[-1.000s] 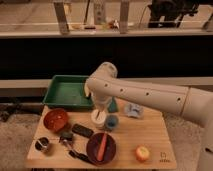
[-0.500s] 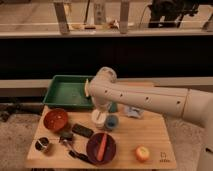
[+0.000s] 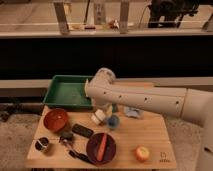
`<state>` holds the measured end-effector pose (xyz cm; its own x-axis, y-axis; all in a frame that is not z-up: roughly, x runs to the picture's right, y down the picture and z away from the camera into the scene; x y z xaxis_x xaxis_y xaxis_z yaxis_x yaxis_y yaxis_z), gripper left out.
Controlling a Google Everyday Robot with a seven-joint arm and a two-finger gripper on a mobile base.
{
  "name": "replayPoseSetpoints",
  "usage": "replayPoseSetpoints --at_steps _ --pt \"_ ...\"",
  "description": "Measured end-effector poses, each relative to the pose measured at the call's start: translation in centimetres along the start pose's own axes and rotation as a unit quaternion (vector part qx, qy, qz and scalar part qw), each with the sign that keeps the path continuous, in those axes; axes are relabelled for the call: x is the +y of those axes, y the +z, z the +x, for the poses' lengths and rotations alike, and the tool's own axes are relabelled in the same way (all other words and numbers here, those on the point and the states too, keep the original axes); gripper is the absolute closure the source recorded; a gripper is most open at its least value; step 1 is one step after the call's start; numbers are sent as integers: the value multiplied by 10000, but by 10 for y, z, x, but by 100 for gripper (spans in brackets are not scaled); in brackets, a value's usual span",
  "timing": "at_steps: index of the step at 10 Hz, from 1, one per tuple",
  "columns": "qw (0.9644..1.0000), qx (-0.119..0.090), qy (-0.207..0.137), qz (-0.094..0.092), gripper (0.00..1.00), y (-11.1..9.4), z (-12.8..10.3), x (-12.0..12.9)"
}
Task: Place fork in paper cup
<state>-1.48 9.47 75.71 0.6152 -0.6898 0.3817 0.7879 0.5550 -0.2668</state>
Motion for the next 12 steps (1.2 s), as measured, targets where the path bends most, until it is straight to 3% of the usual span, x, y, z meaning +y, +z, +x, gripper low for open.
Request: replayPoseSetpoints --at_steps 2,5,12 --pt "9997 -139 -95 148 20 -3 1 2" --pt "9993 -108 -209 276 20 -8 -3 3" --pt "9993 -117 -220 278 20 -8 -4 1"
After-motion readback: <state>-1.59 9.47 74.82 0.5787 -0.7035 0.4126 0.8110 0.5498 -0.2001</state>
